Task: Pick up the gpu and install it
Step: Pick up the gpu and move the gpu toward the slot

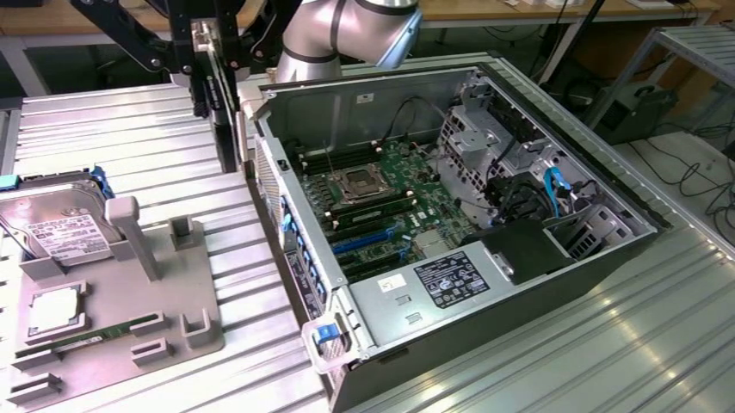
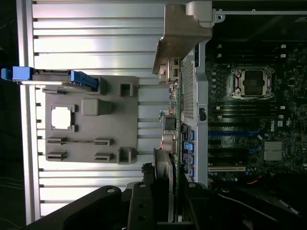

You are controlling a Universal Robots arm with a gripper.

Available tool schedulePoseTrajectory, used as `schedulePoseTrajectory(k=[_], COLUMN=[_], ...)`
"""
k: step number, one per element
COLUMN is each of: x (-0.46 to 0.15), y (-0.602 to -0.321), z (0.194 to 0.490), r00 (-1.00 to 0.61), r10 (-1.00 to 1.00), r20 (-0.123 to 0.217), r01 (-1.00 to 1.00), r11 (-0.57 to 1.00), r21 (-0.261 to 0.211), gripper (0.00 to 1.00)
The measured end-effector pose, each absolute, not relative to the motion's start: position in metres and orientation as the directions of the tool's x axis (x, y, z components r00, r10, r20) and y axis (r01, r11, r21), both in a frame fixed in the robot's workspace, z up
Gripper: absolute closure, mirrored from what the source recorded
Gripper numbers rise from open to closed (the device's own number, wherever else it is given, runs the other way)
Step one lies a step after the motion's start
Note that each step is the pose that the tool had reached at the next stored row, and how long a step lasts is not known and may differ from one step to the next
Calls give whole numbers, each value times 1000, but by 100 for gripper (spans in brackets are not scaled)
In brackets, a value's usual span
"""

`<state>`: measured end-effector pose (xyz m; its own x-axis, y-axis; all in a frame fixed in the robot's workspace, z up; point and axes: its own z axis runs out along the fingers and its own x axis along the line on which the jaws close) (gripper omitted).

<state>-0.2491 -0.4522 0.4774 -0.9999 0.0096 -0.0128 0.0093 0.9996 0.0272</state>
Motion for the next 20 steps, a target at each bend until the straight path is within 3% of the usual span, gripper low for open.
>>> schedulePoseTrajectory(k=[20], x=[-211], y=[-452], z=[477], r00=[-1000], r10=[10], r20=[-13], r01=[9], r11=[1000], r21=[27], gripper=[72])
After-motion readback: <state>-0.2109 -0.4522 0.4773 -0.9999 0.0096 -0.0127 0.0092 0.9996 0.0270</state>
